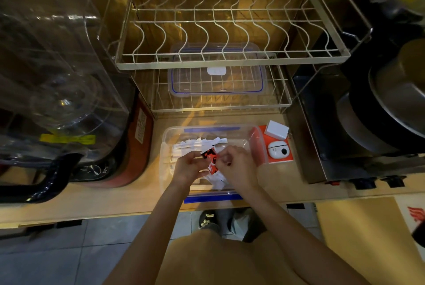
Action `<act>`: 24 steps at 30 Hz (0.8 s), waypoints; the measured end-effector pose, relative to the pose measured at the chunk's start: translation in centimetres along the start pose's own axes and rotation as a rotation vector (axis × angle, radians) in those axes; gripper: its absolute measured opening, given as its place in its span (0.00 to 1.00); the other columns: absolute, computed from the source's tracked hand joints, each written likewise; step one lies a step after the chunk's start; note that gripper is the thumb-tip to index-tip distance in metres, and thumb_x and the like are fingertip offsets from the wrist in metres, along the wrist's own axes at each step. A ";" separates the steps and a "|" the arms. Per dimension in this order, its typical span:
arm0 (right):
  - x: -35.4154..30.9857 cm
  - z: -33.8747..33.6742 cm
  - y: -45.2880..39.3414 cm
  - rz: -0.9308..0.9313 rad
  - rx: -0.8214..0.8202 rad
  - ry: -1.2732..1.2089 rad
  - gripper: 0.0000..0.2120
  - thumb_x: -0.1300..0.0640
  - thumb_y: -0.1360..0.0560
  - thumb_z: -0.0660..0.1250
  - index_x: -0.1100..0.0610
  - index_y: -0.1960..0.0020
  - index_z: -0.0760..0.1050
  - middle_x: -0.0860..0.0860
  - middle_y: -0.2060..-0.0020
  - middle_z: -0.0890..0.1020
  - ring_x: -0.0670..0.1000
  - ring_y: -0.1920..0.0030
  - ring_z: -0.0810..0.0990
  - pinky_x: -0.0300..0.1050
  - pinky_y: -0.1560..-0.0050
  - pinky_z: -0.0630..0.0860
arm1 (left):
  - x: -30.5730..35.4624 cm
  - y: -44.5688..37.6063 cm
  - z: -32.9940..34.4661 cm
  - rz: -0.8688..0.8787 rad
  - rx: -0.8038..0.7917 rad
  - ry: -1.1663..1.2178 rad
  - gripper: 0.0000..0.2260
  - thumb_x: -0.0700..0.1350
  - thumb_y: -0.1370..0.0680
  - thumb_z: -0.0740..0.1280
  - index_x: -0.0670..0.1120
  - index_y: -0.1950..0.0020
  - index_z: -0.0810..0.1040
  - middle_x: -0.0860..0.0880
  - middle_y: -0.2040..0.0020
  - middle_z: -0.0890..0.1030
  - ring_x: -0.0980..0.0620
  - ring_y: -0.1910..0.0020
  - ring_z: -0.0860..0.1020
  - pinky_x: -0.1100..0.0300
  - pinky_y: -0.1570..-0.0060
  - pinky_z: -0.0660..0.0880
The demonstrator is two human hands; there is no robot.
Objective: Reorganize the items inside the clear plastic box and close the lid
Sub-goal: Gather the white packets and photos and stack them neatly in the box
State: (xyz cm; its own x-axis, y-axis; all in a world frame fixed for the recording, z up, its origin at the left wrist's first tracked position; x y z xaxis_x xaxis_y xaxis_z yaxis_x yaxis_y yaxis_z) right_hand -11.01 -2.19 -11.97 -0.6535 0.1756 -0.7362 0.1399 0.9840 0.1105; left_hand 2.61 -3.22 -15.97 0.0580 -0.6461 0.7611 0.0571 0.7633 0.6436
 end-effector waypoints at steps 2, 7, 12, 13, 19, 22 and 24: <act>-0.4 0.7 0.3 -0.070 0.015 0.072 0.07 0.54 0.28 0.70 0.59 0.56 0.79 0.52 0.58 0.81 0.47 0.57 0.74 0.39 0.57 0.70 | -0.3 0.2 0.3 -0.019 -0.010 0.019 0.05 0.32 0.28 0.67 0.41 0.59 0.77 0.43 0.62 0.79 0.48 0.63 0.78 0.67 0.69 0.79; 0.4 1.4 0.6 -0.038 -0.087 -0.034 0.12 0.55 0.28 0.69 0.54 0.45 0.77 0.50 0.47 0.80 0.47 0.49 0.77 0.38 0.51 0.74 | -0.5 0.4 0.2 -0.002 -0.042 0.071 0.06 0.32 0.27 0.65 0.42 0.58 0.77 0.42 0.60 0.80 0.48 0.62 0.80 0.65 0.64 0.80; 0.7 1.3 0.9 -0.042 -0.194 -0.119 0.20 0.57 0.27 0.69 0.52 0.36 0.73 0.51 0.41 0.77 0.43 0.45 0.73 0.27 0.50 0.68 | -0.3 0.6 0.2 -0.003 -0.091 0.144 0.07 0.32 0.26 0.65 0.43 0.54 0.77 0.42 0.58 0.82 0.49 0.61 0.82 0.64 0.63 0.81; 0.8 1.2 0.9 -0.038 -0.194 -0.128 0.20 0.57 0.27 0.69 0.53 0.36 0.73 0.51 0.41 0.77 0.43 0.45 0.73 0.26 0.50 0.68 | -0.3 0.5 0.2 -0.004 -0.096 0.132 0.07 0.32 0.26 0.65 0.43 0.53 0.78 0.42 0.57 0.82 0.49 0.61 0.82 0.63 0.62 0.82; 1.0 0.3 0.8 0.009 -0.188 -0.179 0.23 0.57 0.30 0.73 0.55 0.37 0.74 0.45 0.46 0.74 0.42 0.46 0.73 0.24 0.51 0.67 | -0.3 0.3 -0.2 -0.001 -0.136 0.104 0.09 0.35 0.25 0.65 0.39 0.45 0.77 0.41 0.52 0.82 0.46 0.55 0.82 0.59 0.56 0.82; 0.8 0.1 0.8 0.014 -0.199 -0.196 0.23 0.61 0.31 0.73 0.57 0.37 0.73 0.44 0.47 0.74 0.42 0.47 0.73 0.20 0.53 0.67 | -0.4 0.3 -0.2 -0.014 -0.152 0.119 0.09 0.35 0.26 0.65 0.39 0.46 0.77 0.42 0.53 0.82 0.46 0.56 0.82 0.58 0.58 0.82; 0.8 -0.4 0.5 0.069 -0.202 -0.248 0.24 0.65 0.31 0.72 0.59 0.36 0.73 0.45 0.50 0.74 0.43 0.48 0.74 0.23 0.54 0.70 | -0.3 0.3 -0.3 -0.011 -0.140 0.111 0.07 0.36 0.25 0.65 0.41 0.49 0.79 0.44 0.56 0.83 0.49 0.58 0.82 0.60 0.63 0.81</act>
State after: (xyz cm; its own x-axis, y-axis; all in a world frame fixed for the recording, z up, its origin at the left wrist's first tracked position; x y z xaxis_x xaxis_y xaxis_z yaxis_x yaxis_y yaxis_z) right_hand -11.82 -1.50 -12.24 -0.4429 0.2537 -0.8600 0.0107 0.9606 0.2778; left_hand 2.90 -2.79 -16.01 0.1659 -0.6569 0.7355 0.1959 0.7530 0.6282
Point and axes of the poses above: each hand's wrist, its own y-axis away from the middle knuckle, its own z-axis out of the palm, x = y × z, the point moved 6 cm from there along -y, towards the middle knuckle
